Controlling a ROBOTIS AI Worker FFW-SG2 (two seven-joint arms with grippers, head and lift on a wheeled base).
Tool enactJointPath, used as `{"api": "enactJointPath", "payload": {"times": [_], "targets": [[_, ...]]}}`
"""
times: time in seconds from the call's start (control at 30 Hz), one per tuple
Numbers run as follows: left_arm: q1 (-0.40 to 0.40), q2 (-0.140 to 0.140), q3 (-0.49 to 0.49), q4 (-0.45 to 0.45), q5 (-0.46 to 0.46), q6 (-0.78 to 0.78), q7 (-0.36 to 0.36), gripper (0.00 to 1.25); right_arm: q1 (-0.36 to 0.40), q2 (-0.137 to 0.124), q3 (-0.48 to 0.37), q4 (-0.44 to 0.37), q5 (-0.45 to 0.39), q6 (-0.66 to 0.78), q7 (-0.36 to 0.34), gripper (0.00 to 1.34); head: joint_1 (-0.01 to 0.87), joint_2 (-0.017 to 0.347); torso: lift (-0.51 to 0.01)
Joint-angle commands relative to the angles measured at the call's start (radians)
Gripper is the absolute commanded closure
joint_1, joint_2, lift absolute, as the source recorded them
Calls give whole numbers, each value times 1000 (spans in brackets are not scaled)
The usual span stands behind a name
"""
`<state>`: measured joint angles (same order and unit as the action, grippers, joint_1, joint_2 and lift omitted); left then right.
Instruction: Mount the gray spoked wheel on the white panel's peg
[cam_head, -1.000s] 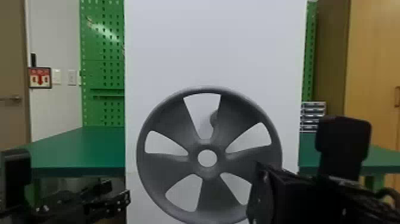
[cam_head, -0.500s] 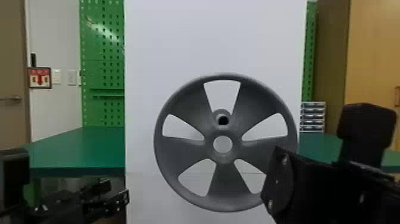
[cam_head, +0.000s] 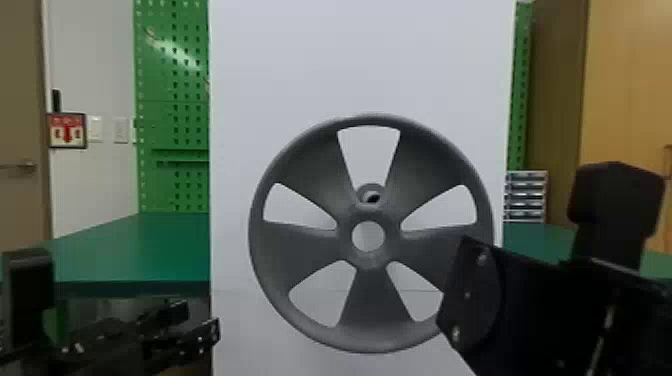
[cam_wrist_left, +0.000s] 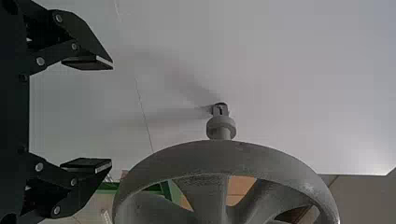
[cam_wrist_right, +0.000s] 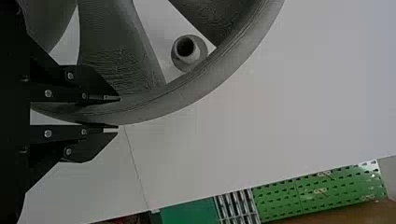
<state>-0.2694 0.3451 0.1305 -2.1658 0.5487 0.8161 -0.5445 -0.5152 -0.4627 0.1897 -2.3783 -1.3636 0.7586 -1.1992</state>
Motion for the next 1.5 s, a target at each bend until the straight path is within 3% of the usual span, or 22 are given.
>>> {"api": "enactJointPath", "payload": {"times": [0.0, 0.47, 1.47], "targets": [[-1, 0, 0, 1, -1, 0, 0, 504, -2, 2, -12, 19, -5, 2, 20, 1325, 84, -8, -485], [-2, 0, -3, 0, -1, 0, 0, 504, -39, 6, -30, 65, 57, 34, 95, 1325, 84, -8, -485], [-7, 0, -17, 1, -13, 0, 0, 504, -101, 2, -24, 93, 57, 34, 98, 1325, 84, -8, -485]]}}
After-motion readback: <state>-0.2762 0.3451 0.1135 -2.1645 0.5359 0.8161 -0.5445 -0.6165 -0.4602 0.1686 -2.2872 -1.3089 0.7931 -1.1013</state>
